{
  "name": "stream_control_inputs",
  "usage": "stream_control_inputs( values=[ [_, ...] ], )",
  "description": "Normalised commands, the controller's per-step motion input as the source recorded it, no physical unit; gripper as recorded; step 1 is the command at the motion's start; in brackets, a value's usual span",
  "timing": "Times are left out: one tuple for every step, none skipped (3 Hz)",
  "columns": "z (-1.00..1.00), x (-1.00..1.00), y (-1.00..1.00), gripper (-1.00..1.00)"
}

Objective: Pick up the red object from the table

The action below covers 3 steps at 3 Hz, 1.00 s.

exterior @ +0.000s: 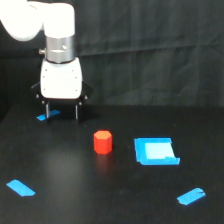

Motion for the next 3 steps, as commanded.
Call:
stream_control_inputs(
  values=[
    [-0.36,0.99,-0.87,1.0],
    [-0.4,0.87,-0.9,1.0],
    [-0.43,0.47,-0.81,1.0]
  ],
)
